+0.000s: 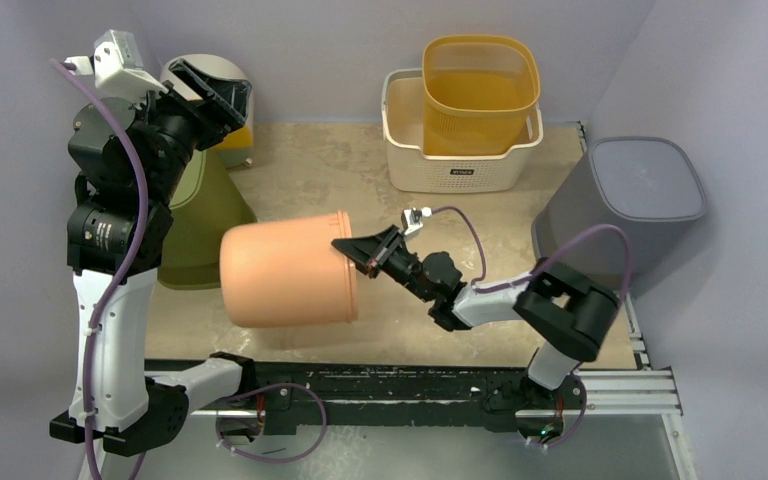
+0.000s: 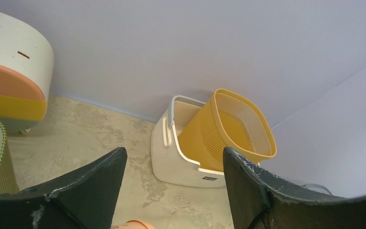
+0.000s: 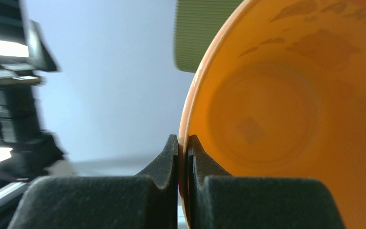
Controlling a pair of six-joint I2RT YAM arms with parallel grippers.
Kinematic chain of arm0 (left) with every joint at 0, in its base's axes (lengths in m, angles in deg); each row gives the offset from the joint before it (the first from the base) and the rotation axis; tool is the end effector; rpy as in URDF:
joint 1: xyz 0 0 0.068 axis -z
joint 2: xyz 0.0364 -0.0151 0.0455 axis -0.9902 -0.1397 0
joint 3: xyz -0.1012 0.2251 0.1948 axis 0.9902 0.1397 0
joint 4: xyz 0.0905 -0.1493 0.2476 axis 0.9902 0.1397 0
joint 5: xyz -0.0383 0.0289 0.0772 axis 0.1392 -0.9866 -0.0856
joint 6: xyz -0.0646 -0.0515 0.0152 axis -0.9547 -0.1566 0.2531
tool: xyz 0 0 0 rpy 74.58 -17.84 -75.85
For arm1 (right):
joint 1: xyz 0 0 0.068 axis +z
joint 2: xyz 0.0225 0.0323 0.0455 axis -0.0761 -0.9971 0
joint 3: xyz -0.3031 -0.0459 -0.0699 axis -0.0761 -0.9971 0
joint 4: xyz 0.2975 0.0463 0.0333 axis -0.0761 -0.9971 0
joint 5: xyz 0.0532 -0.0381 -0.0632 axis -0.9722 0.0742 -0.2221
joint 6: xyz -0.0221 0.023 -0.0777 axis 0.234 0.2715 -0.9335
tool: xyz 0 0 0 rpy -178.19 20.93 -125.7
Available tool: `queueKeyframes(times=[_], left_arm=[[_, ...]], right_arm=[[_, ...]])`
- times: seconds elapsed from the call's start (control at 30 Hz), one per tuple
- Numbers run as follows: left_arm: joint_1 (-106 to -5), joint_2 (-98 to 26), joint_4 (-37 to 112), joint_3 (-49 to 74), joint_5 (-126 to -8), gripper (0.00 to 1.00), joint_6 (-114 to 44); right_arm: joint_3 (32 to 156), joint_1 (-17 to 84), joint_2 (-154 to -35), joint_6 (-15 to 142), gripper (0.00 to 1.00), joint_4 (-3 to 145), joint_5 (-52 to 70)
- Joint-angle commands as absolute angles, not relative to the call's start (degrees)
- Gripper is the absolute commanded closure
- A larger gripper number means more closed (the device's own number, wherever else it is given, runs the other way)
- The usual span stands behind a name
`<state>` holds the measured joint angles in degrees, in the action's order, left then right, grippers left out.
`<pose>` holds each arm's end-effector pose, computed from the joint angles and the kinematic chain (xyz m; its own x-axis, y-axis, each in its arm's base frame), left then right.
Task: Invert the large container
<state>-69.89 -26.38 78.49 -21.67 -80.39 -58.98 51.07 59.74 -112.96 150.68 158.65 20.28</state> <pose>0.2182 -0.0399 0.6317 -0.0442 -0.5812 -0.8126 0.1177 0.8047 -0.5819 0.2188 0.3090 0.2225 -0.8005 0.5925 0.0903 -0.1316 -0.3207 0.9380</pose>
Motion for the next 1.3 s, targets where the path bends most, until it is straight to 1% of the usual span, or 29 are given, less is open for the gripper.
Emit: queueKeyframes(times=[0.0, 0.1, 0.2, 0.37, 0.63, 0.7, 0.9, 1.17, 1.27], left_arm=[[-69.66, -26.74, 76.86, -22.6, -79.91, 0.29, -59.19], [-69.66, -26.98, 76.94, -22.35, -80.01, 0.29, -58.92], [-69.67, -27.18, 76.92, -22.09, -80.36, 0.28, -58.69], [-69.66, -27.63, 76.49, -21.13, -80.29, 0.28, -58.54], [-69.66, -27.86, 75.34, -17.38, -80.28, 0.28, -58.06], [-69.66, -28.03, 75.03, -16.4, -79.83, 0.28, -58.13], [-69.67, -29.15, 74.9, -14.73, -78.77, 0.28, -58.17], [-69.66, -30.08, 74.75, -13.87, -77.92, 0.27, -58.41], [-69.61, -30.26, 74.75, -14.01, -77.92, 0.27, -58.49]], right_arm=[[44.45, 58.29, -121.01, 165.93, 1.0, 189.08, 24.69], [41.37, 55.87, -120.38, 163.61, 0.99, 189.13, 21.17], [37.29, 51.38, -118.62, 163.37, 0.96, 189.07, 18.65], [32.04, 45.09, -115.67, 161.2, 0.86, 187.62, 11.67], [26.57, 41.25, -117.75, 158.34, 0.74, 187.61, 7.26], [25.83, 39.97, -118.49, 157.7, 0.72, 187.64, 5.98], [24.53, 36.17, -121.76, 156.84, 0.69, 187.62, 2.69], [27.04, 35.21, -124.97, 155.87, 0.65, 187.48, 0.92], [28.85, 34.95, -124.65, 155.62, 0.63, 185.15, 0.09]])
